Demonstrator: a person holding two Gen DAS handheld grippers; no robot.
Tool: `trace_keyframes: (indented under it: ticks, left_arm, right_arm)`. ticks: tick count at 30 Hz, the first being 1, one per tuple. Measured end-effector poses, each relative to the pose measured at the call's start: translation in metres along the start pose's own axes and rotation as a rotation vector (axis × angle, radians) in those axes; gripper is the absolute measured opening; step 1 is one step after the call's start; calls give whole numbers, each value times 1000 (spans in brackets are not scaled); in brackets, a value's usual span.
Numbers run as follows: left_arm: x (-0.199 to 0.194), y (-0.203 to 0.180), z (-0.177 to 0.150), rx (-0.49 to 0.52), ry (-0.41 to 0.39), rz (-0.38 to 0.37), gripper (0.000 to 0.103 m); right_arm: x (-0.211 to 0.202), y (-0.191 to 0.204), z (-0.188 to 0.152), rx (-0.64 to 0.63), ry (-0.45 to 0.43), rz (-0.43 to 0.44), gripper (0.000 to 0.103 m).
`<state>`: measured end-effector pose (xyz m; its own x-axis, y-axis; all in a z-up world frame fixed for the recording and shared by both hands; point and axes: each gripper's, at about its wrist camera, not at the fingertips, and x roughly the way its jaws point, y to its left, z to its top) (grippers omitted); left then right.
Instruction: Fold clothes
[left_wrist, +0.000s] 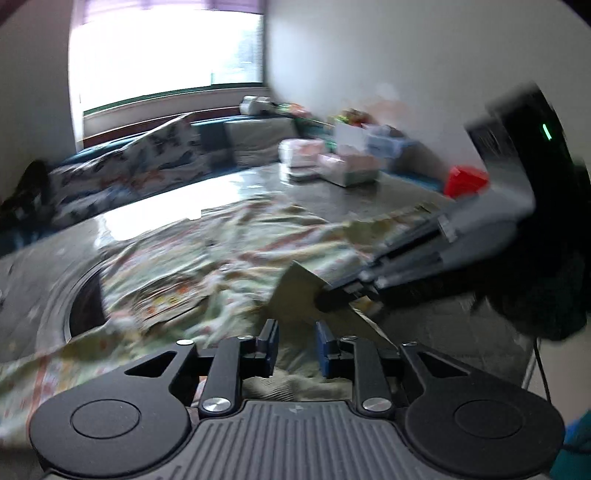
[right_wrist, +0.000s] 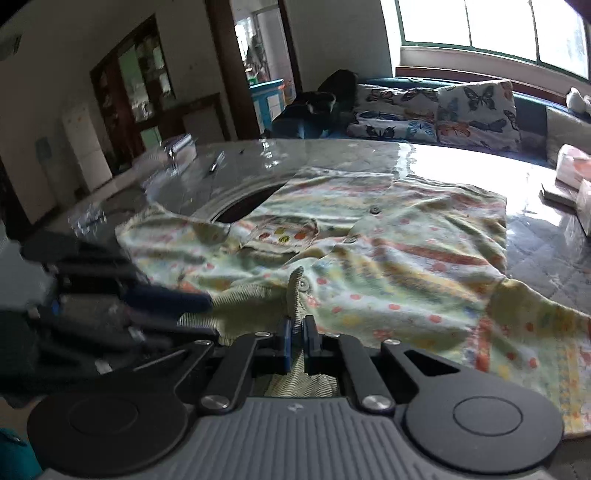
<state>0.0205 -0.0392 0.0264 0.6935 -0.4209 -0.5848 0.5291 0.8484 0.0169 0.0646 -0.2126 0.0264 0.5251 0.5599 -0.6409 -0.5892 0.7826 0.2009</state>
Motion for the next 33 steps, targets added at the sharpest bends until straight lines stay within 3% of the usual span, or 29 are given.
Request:
trace_keyframes:
  ticks: [9,16,18,27,33]
  left_arm:
    - [40,8,-4,14,138,19,22]
    - [44,13,-5,6,152,9,21]
    - [46,16,-4,-21,147,2,8]
    - [23,40,8,-305,13,-181,6]
    - [47,34,-5,-310,100,-209,6]
  right_arm:
    - [-2,-11,-3,41,-21,31,5]
    - [0,-17,-4,73,-28,49,5]
    - [-1,-19,-4,84,-33,49,5]
    - [-10,-27,-6,140,-63,55,5]
    - [-19,-23,0,116,-78,54,5]
